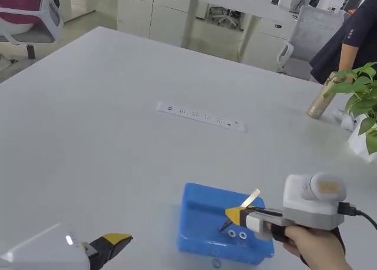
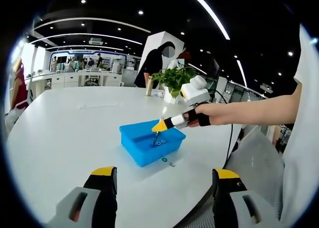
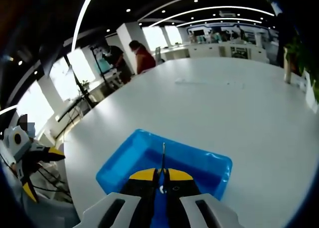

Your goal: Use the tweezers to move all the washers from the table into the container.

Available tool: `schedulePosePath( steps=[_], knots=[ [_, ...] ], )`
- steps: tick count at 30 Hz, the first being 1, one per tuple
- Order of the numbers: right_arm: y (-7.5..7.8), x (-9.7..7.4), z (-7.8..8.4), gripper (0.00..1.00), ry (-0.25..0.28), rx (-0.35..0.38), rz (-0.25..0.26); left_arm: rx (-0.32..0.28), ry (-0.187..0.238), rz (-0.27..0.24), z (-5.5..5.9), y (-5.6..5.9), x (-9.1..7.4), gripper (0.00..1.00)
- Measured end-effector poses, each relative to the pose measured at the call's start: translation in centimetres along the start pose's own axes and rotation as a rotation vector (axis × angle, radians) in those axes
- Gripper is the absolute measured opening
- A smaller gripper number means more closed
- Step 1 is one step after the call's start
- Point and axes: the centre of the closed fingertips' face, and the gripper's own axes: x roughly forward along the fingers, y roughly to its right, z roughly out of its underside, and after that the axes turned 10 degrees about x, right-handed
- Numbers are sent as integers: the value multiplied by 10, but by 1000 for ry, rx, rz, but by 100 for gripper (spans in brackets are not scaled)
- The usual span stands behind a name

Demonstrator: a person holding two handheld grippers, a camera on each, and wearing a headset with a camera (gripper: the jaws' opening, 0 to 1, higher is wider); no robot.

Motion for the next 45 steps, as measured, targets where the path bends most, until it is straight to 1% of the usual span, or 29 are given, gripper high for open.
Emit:
schedulePosePath(
  steps=[10,13,20,23,29,35,37,41,43,44,45],
  knots=[
    [-3,-1,-1,4,8,-2,-3,12,-1,21,-2,1,4,80],
    [-5,-2,-2,4,12,-2,-6,13,-2,23,-2,-1,5,80],
    [-11,-9,-7,4,37,-3,-14,17,-10,38,0,0,7,79],
    [-15,-15,-9,4,58,5,-23,20,-13,43,1,0,8,79],
    [-25,-29,-13,4,110,51,-62,22,-11,51,-1,1,11,79],
    [-29,-40,-15,4,160,112,-81,29,-12,62,-1,5,13,79],
    [-35,-42,-12,4,166,125,-93,26,-12,64,-1,6,13,79],
    [-39,-46,-6,4,173,151,-105,28,-13,63,0,6,13,79],
    [-42,-48,-5,4,192,165,-131,24,-11,63,0,6,12,79],
    [-44,-49,-3,4,198,185,-147,24,-13,61,0,6,12,79],
    [-44,-49,-1,4,194,186,-150,24,-13,60,0,6,12,79]
  ],
)
